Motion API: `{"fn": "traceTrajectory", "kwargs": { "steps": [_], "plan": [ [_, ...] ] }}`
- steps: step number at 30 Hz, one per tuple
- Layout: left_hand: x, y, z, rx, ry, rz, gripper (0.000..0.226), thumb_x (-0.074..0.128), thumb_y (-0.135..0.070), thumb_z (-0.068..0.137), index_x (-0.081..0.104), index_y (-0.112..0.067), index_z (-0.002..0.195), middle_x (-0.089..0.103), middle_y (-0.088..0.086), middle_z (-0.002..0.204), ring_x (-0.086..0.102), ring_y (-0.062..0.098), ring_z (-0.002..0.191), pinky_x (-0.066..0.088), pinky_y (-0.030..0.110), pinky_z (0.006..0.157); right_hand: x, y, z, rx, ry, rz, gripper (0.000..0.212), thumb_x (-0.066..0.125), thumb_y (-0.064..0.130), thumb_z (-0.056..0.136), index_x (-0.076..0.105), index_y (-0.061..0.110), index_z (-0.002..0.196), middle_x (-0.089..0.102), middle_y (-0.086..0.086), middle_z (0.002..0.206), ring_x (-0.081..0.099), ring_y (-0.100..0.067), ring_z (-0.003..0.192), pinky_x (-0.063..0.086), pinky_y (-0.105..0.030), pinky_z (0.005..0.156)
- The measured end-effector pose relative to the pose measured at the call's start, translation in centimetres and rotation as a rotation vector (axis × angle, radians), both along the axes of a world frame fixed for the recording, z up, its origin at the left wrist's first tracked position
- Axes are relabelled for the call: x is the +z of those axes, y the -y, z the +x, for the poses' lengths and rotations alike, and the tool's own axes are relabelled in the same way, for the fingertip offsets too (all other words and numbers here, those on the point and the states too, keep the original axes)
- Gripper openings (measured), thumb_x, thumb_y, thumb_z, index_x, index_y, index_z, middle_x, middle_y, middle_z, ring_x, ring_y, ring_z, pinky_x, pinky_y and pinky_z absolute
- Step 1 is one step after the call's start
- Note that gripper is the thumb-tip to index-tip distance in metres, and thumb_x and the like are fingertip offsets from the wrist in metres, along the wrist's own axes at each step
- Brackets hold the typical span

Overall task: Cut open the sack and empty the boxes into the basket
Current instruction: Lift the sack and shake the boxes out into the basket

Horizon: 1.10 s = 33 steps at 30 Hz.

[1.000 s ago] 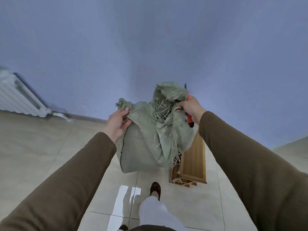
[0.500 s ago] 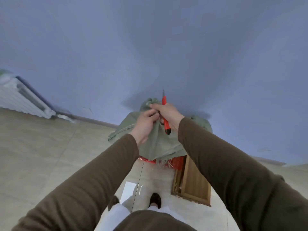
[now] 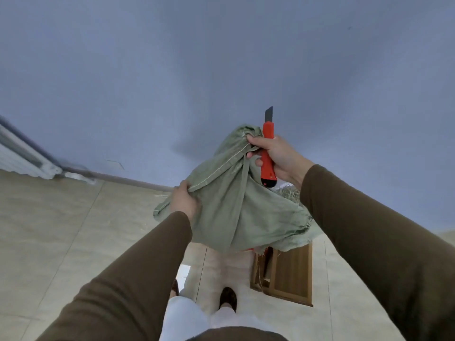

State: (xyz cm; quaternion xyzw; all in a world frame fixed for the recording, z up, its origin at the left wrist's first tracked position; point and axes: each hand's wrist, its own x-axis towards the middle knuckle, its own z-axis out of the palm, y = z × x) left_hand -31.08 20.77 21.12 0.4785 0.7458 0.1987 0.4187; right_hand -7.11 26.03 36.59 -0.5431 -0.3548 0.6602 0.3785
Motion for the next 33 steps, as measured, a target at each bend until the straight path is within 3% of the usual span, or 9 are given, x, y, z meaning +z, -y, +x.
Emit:
{"fn": "traceTrajectory", "kwargs": {
  "steps": [2,4,9,13,18,23,26,29,33],
  "plan": [
    [0.1,-0.9,-0.5,0.075,-0.032,0.036,0.008,0.056,-0.002,0.089,0.063,-0.007,0.089,0.067,0.018,0.091,0.064,0.040,0.093,0.048,0.040,0.078,0.3,-0.8,0.9,-0.076,0.078,0.032,0.019,0.068,0.018,0.100,0.058,0.006,0.111,0.067,-0.009,0.074,0.056,-0.016,0.058,0.041,-0.020,0.042],
    [0.7,-2.2,-0.8,0.146,0.032,0.055,0.017,0.062,-0.007,0.089,0.056,-0.014,0.075,0.062,0.013,0.078,0.059,0.035,0.080,0.043,0.038,0.071,0.2,-1.5,1.8,-0.143,0.266,0.086,0.014,0.064,0.017,0.103,0.061,0.009,0.114,0.067,-0.005,0.086,0.062,-0.011,0.062,0.043,-0.020,0.048],
    [4.2,-5.2,2.1,0.163,0.345,0.136,0.033,0.069,-0.004,0.090,0.053,-0.020,0.066,0.054,0.006,0.072,0.051,0.021,0.073,0.050,0.036,0.075,-2.5,-1.4,3.4,-0.025,0.565,0.164,0.058,0.078,0.016,0.092,0.050,0.016,0.142,0.065,0.005,0.121,0.064,-0.007,0.105,0.053,-0.024,0.089],
    [6.6,-5.9,6.4,-0.064,0.486,0.172,0.024,0.068,0.007,0.092,0.065,-0.011,0.076,0.058,0.009,0.071,0.056,0.021,0.066,0.049,0.030,0.070,-5.9,0.4,2.7,0.236,0.562,0.163,0.095,0.087,0.016,0.083,0.034,0.041,0.158,0.051,0.023,0.130,0.053,0.008,0.112,0.046,-0.011,0.093],
    [7.4,-4.6,7.1,-0.451,0.377,0.175,0.037,0.066,0.003,0.095,0.072,-0.011,0.128,0.072,0.009,0.114,0.063,0.012,0.101,0.047,0.018,0.098,-9.8,1.6,2.2,-0.050,0.555,0.125,0.012,0.075,0.016,0.092,0.073,0.020,0.103,0.072,0.000,0.098,0.070,-0.009,0.092,0.051,-0.031,0.084],
    [4.4,-4.2,1.5,-0.303,-0.435,0.365,0.080,0.066,-0.011,0.083,0.041,-0.031,0.156,0.033,0.014,0.164,0.029,0.037,0.150,0.026,0.055,0.123,-11.1,2.1,1.7,-0.242,0.324,-0.068,0.024,0.069,0.010,0.097,0.069,0.005,0.121,0.073,-0.013,0.116,0.071,-0.028,0.106,0.061,-0.036,0.086],
    [2.6,-5.3,-0.9,-0.244,-0.327,0.079,0.086,0.074,-0.020,0.086,0.031,-0.039,0.158,0.015,0.015,0.171,0.024,0.040,0.154,0.027,0.053,0.125,-11.1,2.3,1.8,-0.287,0.288,-0.077,0.015,0.069,0.010,0.097,0.071,0.016,0.111,0.072,-0.002,0.102,0.070,-0.010,0.085,0.053,-0.013,0.058],
    [2.7,-7.2,-0.4,-0.130,0.142,0.049,0.030,0.080,-0.012,0.087,0.068,-0.019,0.114,0.060,0.011,0.121,0.059,0.030,0.108,0.051,0.034,0.092,-10.6,2.1,2.4,-0.281,0.309,-0.066,0.013,0.067,0.007,0.099,0.069,0.015,0.110,0.071,-0.001,0.098,0.069,-0.008,0.082,0.051,-0.010,0.054],
    [3.9,-9.2,1.0,-0.015,0.061,0.212,0.012,0.069,-0.010,0.090,0.068,-0.015,0.079,0.062,-0.002,0.081,0.057,0.021,0.082,0.046,0.029,0.075,-9.0,0.5,4.6,-0.301,0.409,-0.015,0.020,0.065,0.003,0.097,0.067,0.008,0.117,0.071,-0.007,0.105,0.071,-0.019,0.094,0.059,-0.026,0.085]
  ]
}}
